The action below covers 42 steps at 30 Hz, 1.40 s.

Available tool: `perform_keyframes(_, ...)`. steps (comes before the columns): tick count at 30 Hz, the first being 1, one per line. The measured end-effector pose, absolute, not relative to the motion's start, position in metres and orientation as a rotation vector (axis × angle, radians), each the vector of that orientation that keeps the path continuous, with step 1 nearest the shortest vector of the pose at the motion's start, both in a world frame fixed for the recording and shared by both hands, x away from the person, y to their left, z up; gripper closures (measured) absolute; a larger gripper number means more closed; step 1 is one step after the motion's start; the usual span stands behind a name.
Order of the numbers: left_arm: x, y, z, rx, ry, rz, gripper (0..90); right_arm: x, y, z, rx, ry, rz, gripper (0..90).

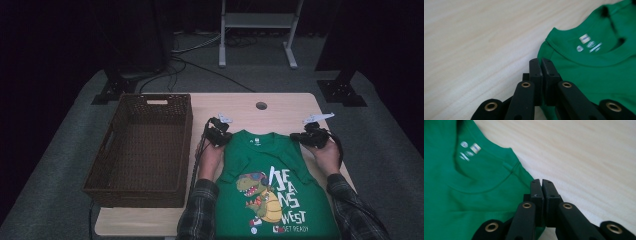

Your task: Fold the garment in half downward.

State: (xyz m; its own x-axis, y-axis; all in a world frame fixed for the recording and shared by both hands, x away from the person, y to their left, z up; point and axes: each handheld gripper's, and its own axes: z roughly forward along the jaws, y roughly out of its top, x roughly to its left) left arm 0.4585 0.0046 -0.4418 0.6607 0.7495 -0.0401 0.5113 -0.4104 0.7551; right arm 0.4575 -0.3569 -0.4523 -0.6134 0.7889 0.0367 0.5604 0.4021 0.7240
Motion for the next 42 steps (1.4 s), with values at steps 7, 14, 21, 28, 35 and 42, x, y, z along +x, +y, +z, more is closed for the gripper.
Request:
perform_keyframes(7, 0.425, 0.017, -0.402, 2.053, 0.933, 0.368, 88.0, 0.428, -0.363, -0.418, 1.115, 2.326, 1.102, 89.5)
perform_keyframes(14, 0.381, 0.029, -0.386, 2.007, 0.909, 0.310, 88.1, 0.389, -0.370, -0.403, 1.093, 2.342, 1.151, 89.5)
perform_keyframes(21, 0.336, 0.029, -0.391, 2.047, 0.899, 0.260, 88.0, 0.349, -0.368, -0.401, 1.077, 2.409, 1.111, 89.5)
perform_keyframes(28, 0.301, 0.027, -0.416, 2.120, 0.894, 0.224, 88.0, 0.311, -0.369, -0.415, 1.090, 2.484, 1.056, 89.5)
perform_keyframes(35, 0.286, 0.028, -0.454, 2.183, 0.934, 0.143, 87.9, 0.284, -0.368, -0.447, 1.126, 2.570, 0.977, 89.5)
perform_keyframes(42, 0.282, 0.022, -0.465, 2.233, 0.926, 0.178, 87.8, 0.276, -0.367, -0.462, 1.148, 2.587, 0.941, 89.4)
